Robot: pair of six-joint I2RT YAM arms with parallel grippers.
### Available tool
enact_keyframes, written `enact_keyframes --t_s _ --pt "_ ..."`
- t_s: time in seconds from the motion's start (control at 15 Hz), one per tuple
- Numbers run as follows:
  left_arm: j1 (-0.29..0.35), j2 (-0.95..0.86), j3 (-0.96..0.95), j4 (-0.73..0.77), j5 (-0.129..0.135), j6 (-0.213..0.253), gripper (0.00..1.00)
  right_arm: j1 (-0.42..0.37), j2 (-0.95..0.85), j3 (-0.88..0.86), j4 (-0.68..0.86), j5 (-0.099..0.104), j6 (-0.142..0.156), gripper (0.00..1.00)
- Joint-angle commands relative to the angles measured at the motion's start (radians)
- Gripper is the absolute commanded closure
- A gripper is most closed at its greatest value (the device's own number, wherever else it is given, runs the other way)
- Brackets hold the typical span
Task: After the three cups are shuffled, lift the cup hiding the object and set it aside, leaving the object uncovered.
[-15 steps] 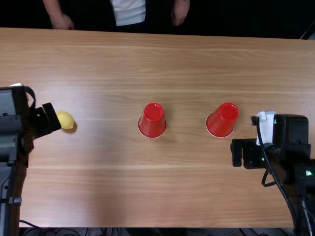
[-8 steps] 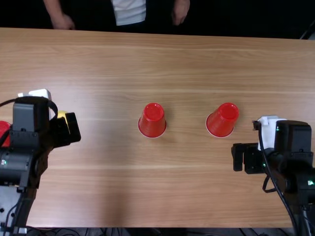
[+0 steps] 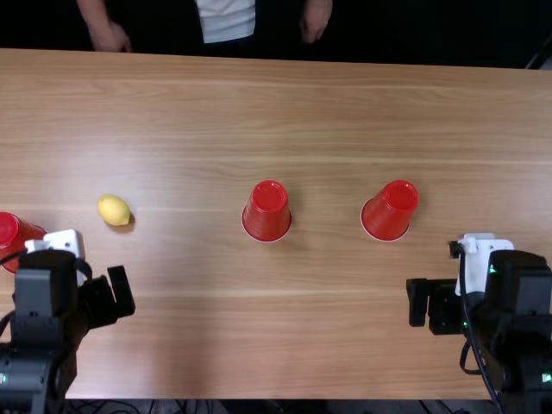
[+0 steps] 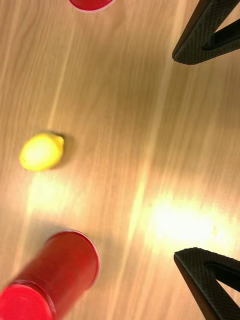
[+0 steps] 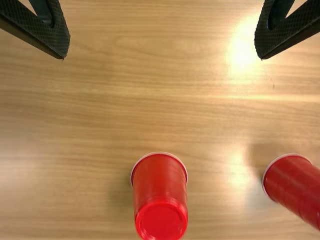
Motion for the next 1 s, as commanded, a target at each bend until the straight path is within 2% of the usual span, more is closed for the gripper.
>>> enact_keyframes --t_s 0.0,0.27,0.47,0.53,0.67,0.73,0.93 --pt "0.009 -0.088 -0.053 0.006 0.006 -0.004 0.0 0.01 -0.056 -0.043 0.006 -0.004 0.007 0.0" --pt "0.006 -0.303 -0.225 0.01 0.006 0.0 0.0 0.007 -0.252 -0.214 0.083 -0.004 0.007 0.0" --pt "-0.003 -0.445 -0.336 0.01 0.004 0.005 0.0 -0.001 -0.392 -0.321 0.085 -0.004 0.005 0.0" --pt "-0.003 -0.476 -0.362 0.012 0.004 0.051 0.0 -0.002 -0.422 -0.34 0.081 -0.004 0.007 0.0" --pt "0.005 -0.571 -0.426 0.071 0.001 0.291 0.0 -0.029 -0.475 -0.378 0.081 0.001 0.007 0.0" --pt "0.009 -0.599 -0.449 0.091 -0.001 0.346 0.0 -0.047 -0.502 -0.392 0.079 0.001 0.005 0.0" --pt "0.011 -0.682 -0.524 0.111 0.002 0.35 0.0 -0.058 -0.607 -0.459 0.103 0.005 0.007 0.0"
